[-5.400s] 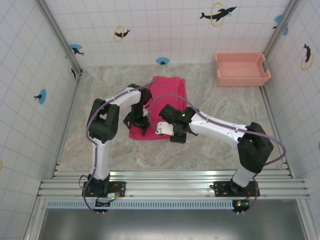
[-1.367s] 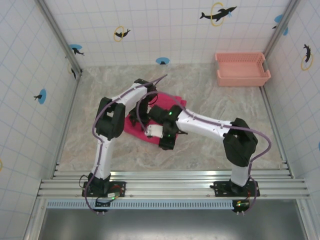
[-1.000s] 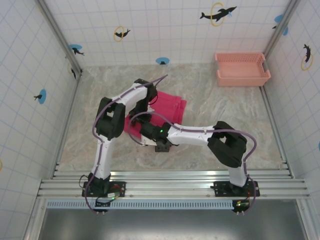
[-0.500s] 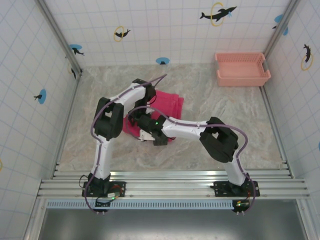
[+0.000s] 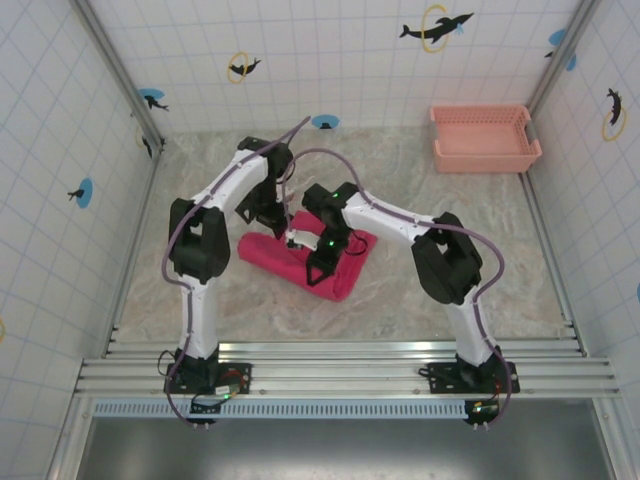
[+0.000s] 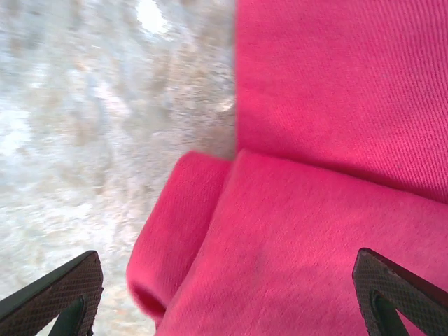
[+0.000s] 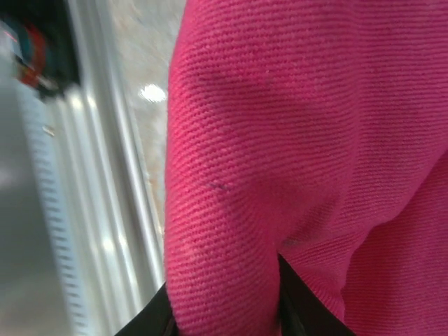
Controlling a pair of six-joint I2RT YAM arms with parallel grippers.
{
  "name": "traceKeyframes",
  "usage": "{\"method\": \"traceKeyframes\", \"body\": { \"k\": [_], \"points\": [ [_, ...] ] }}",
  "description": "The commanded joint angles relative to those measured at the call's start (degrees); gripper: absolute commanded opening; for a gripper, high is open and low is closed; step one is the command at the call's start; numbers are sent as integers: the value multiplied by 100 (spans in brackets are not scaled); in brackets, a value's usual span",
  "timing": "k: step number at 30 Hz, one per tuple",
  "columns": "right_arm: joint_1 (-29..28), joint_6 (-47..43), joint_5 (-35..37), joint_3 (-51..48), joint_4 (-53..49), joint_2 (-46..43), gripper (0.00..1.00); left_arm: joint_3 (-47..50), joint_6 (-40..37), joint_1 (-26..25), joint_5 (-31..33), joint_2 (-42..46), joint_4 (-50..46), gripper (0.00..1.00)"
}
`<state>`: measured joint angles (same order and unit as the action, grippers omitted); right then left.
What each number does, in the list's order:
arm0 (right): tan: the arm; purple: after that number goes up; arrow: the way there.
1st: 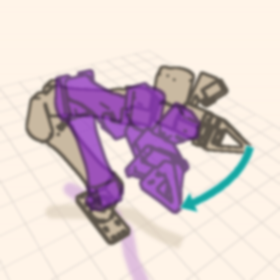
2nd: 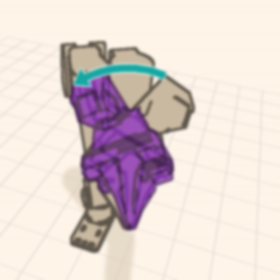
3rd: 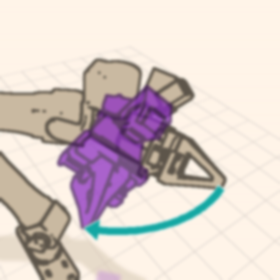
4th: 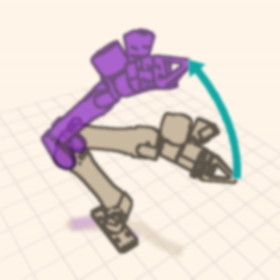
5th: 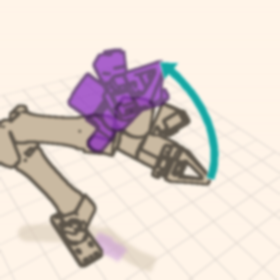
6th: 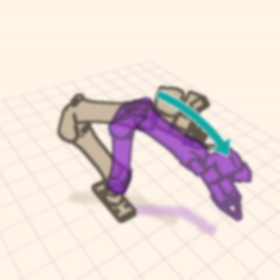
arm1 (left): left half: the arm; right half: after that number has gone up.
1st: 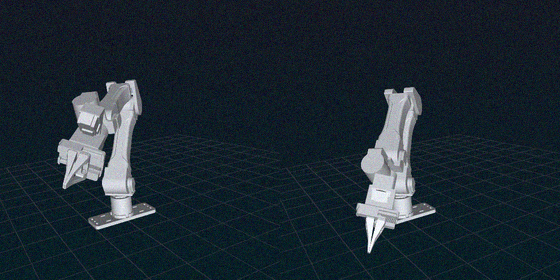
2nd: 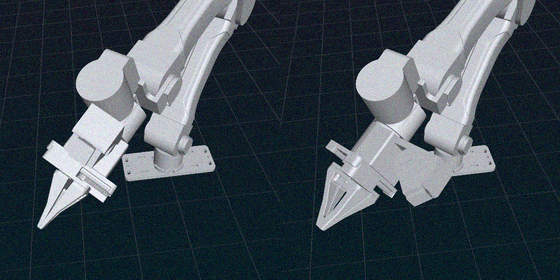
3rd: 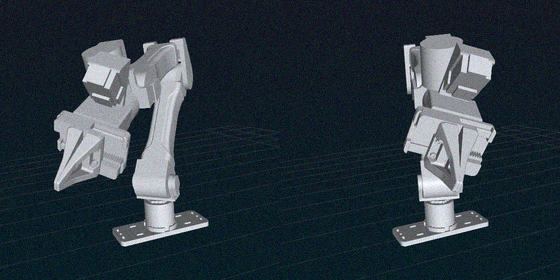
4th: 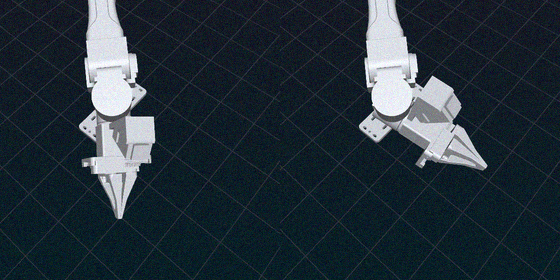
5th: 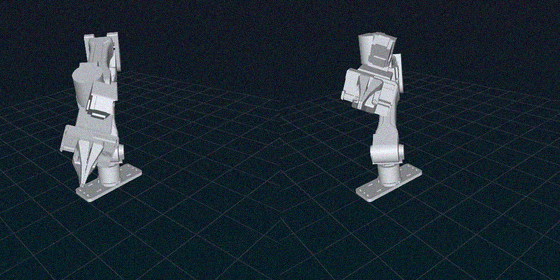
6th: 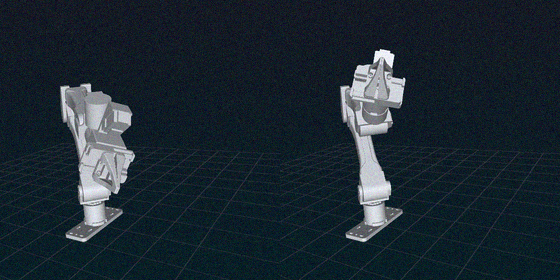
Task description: Roll up the long pants
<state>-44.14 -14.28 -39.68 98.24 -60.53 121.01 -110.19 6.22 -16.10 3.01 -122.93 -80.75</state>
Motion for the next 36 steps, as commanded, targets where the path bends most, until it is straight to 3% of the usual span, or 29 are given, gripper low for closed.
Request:
{"method": "traceKeyframes", "body": {
  "k": [1,5,10,17,32,36],
  "points": [
    [484,616,-1663,-338,191,-41,23,-178,55,-16,409,402,-216,94],
    [1003,1072,-2062,-925,771,-44,23,-156,221,-21,526,476,-200,94],
    [1411,1210,-1843,-1214,870,205,24,33,384,-33,414,546,-114,94],
    [1834,2091,-1562,-1544,1571,663,25,7,529,-245,241,468,-81,94],
    [2278,2367,-1698,-1967,1991,1021,27,-1271,903,-882,-470,-1052,-269,94],
    [2451,2330,-1406,-1918,1953,797,37,-1150,908,-887,-364,-1497,-225,94]
  ]
}}
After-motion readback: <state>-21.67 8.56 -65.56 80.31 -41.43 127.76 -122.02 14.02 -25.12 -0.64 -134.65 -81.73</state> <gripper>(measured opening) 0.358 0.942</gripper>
